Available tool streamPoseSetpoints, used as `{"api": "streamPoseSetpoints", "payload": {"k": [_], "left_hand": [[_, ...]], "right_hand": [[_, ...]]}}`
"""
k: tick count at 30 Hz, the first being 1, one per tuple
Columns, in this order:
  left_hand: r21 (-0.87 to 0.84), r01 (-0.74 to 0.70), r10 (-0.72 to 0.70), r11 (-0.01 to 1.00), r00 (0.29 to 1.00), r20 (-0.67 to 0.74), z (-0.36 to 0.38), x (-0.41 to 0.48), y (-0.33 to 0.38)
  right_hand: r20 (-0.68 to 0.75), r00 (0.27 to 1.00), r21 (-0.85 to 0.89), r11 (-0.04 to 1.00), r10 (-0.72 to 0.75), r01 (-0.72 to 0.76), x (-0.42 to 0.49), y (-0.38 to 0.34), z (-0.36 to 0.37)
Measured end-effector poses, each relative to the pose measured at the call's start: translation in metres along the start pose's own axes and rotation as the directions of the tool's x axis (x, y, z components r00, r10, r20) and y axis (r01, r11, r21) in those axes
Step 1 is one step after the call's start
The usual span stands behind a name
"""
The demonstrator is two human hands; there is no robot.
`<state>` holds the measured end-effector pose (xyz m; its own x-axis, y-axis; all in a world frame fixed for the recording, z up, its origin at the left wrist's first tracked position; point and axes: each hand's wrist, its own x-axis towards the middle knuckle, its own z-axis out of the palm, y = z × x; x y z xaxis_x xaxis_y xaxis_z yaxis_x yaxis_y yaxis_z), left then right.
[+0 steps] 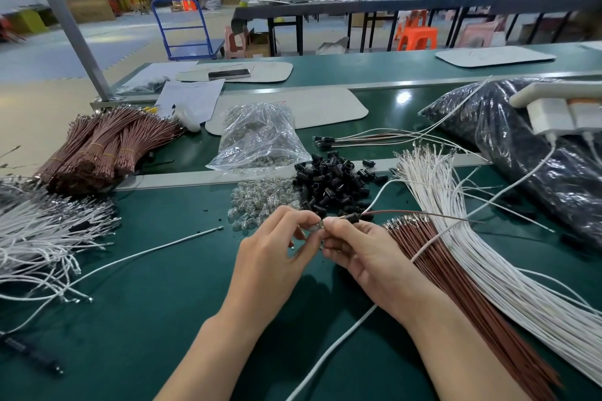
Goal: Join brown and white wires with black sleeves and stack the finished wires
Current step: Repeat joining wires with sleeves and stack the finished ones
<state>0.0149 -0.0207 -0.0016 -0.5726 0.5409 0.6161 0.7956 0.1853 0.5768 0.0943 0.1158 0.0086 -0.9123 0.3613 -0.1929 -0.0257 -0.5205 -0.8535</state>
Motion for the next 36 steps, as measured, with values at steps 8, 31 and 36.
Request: {"api": "streamPoseSetpoints", "payload": {"k": [8,31,36], "left_hand": [[0.053,0.003,0.0,0.999,0.998,-0.057,-0.002,0.001,0.001],[-0.062,0.041,-0.043,0.997,0.998,-0.042,0.006,0.0,-0.007],[-0.095,0.047,-0.051,0.994,0.998,-0.04,0.008,-0.002,-0.007]], "right_hand": [[0.014,0.998,0.058,0.997,-0.061,0.06,0.0,-0.003,0.0],[0.075,0.994,0.069,0.995,-0.079,0.074,0.0,0.001,-0.001],[0.156,0.984,0.052,0.996,-0.083,0.076,-0.002,0.002,-0.003]]}}
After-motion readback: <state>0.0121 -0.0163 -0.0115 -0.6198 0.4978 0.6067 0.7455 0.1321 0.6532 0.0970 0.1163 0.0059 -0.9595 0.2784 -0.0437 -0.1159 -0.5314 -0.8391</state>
